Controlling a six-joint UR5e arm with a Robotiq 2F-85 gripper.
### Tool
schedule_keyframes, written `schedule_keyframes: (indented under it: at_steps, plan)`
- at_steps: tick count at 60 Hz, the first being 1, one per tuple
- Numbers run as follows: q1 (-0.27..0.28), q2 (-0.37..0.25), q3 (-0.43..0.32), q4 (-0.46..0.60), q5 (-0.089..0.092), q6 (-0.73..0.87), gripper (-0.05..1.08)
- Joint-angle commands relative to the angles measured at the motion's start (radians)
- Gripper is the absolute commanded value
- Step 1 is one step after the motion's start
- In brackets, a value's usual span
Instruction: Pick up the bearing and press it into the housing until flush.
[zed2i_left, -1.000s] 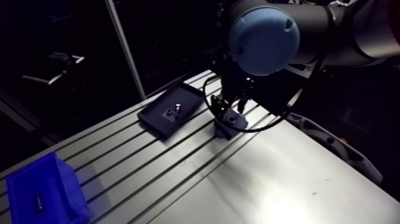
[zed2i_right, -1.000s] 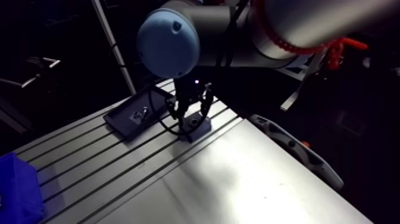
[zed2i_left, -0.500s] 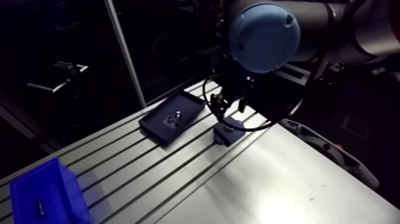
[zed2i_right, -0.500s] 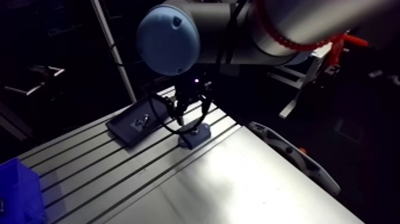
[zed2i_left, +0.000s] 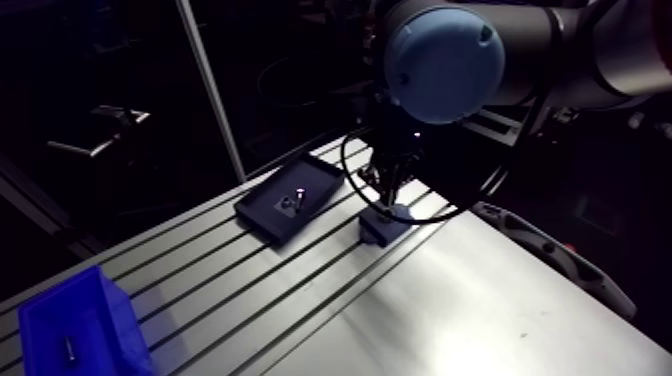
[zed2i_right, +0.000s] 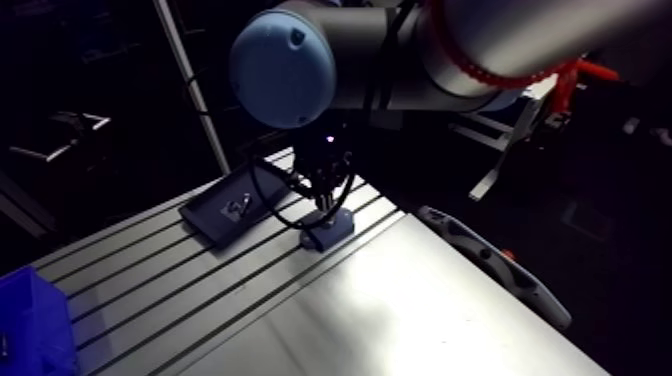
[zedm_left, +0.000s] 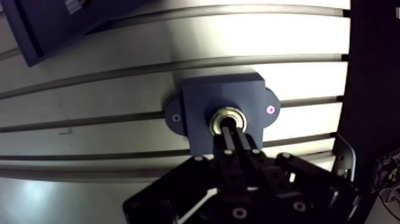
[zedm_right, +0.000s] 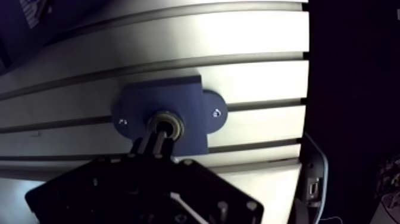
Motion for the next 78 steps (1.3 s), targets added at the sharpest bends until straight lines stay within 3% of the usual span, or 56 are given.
schedule_keyframes:
  at_steps: [1,78]
  plan:
    - [0.000,0.004,0.007,-0.005,0.000,-0.032,0.98]
    - [-0.001,0.031,0.016,-0.031,-0.002,-0.036,1.01]
